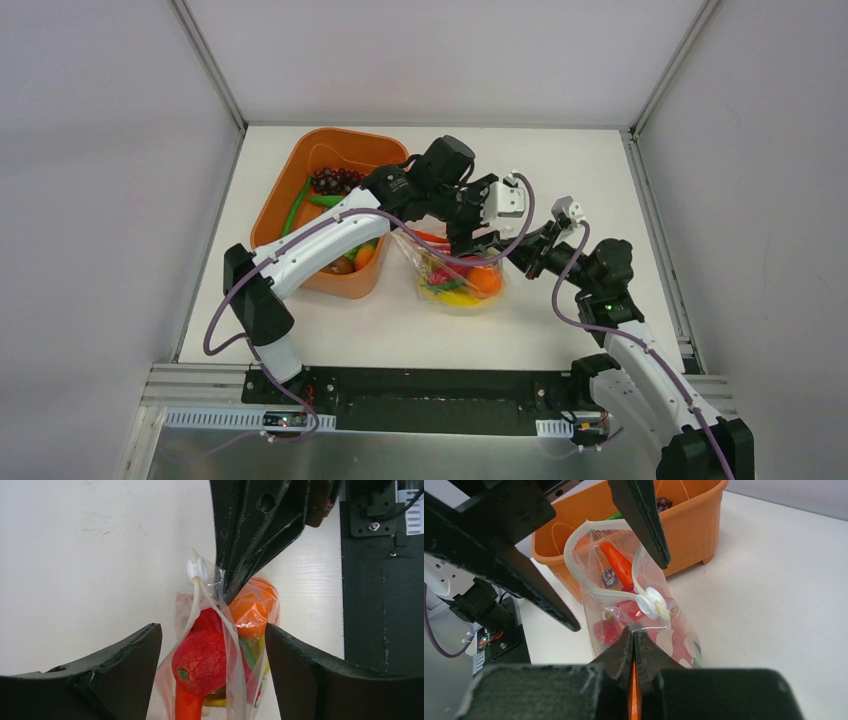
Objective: Place the food in the zip-top bag and seal the zipper
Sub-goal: Zip the zipper food storage bag at the center of the board.
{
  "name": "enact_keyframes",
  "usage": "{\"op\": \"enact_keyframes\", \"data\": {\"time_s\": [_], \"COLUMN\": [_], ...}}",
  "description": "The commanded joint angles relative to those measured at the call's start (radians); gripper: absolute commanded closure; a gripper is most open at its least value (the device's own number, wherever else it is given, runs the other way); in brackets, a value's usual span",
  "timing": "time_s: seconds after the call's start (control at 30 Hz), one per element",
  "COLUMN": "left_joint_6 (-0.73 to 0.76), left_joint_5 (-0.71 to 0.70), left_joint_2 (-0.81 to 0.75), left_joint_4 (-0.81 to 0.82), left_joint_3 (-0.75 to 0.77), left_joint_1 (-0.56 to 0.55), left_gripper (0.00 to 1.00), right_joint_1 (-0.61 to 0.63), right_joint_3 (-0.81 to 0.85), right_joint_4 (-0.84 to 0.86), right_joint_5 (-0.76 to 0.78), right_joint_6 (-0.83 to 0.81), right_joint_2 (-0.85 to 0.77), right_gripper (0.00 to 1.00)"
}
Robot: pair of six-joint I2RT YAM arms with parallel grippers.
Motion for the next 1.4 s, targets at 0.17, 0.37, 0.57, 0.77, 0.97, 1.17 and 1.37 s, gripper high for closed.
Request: {"op": "enact_keyframes", "data": {"time_s": [0.17, 0.37, 0.57, 0.77, 0.97, 1.17, 1.37], "left_joint_6": [-0.043, -0.031, -0.018, 0.012, 0.083, 0.107, 0.122], "left_joint_5": [-0.083, -0.073, -0.039, 0.026, 0.102, 0.149, 0.180], "left_joint_2": [0.010, -0.003, -0.041, -0.153, -0.210, -0.226, -0.237], "left_joint_4": [0.018, -0.015, 0.009, 0.109, 0.075, 0.053, 0.038], "left_joint_3": [0.051, 0.049, 0.007, -0.129, -0.167, -0.169, -0.181], "left_joint_1": [-0.008, -0.007, -0.008, -0.008, -0.008, -0.007, -0.008], "left_gripper": [0.52, 0.86, 1.00, 1.00, 1.00, 1.00, 1.00], "right_joint_1": [0.008, 0.008, 0.008, 0.005, 0.005, 0.006, 0.008], "right_joint_3": [0.038, 0.034, 0.046, 0.056, 0.130, 0.181, 0.180], "right_joint_4": [0.023, 0.015, 0.008, -0.002, -0.091, -0.116, -0.059], "right_joint_5": [-0.003, -0.002, -0.003, -0.046, -0.293, -0.375, -0.418], "right_joint_6": [-0.017, -0.017, -0.004, 0.000, -0.113, -0.164, -0.142], "right_joint_2": [-0.045, -0.058, -0.057, -0.053, -0.018, 0.038, 0.065], "right_gripper": [1.00, 1.00, 0.62, 0.32, 0.30, 0.35, 0.53]}}
